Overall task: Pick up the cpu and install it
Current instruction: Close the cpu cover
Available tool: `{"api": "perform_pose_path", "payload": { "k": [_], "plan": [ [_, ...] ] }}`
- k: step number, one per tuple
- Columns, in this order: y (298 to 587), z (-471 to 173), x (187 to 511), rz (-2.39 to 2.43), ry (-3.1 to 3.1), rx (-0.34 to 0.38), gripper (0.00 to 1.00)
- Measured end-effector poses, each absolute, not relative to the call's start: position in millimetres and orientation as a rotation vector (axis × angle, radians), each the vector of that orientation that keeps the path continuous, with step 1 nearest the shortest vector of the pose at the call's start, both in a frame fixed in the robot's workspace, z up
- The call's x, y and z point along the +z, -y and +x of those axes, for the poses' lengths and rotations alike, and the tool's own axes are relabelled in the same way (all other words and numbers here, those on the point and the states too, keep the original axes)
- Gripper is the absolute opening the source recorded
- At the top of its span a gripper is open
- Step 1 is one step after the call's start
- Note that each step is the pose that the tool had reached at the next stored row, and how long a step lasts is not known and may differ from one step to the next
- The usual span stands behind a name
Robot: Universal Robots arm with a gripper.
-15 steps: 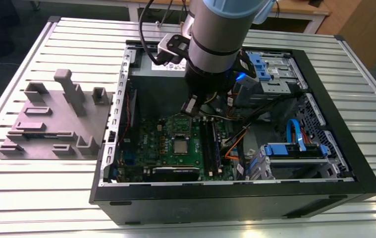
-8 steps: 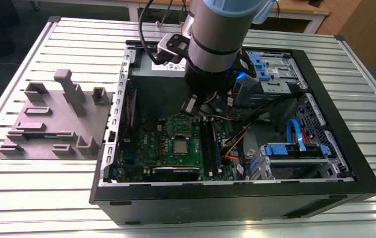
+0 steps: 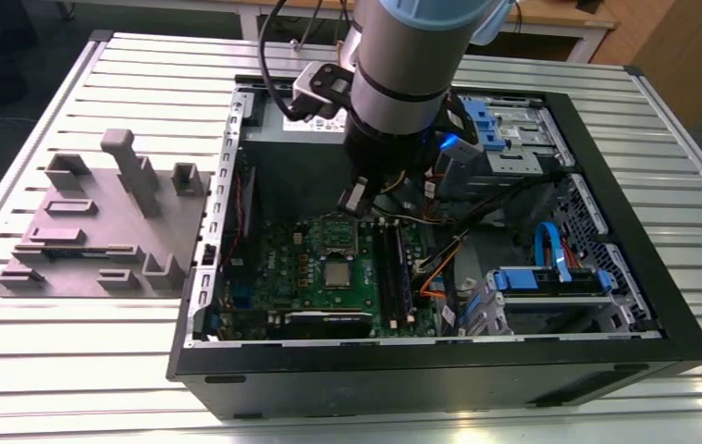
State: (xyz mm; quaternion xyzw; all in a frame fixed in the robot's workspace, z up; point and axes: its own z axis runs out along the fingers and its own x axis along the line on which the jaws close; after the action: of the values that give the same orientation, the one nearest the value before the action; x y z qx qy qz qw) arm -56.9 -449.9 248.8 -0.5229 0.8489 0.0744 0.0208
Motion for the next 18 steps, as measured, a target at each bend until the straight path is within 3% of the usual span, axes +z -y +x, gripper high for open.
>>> {"api": "perform_pose_path", "payload": {
  "k": [18],
  "plan": [
    [455.9, -57.2, 248.8, -1.628, -2.629, 0.231, 0.11]
  ]
}}
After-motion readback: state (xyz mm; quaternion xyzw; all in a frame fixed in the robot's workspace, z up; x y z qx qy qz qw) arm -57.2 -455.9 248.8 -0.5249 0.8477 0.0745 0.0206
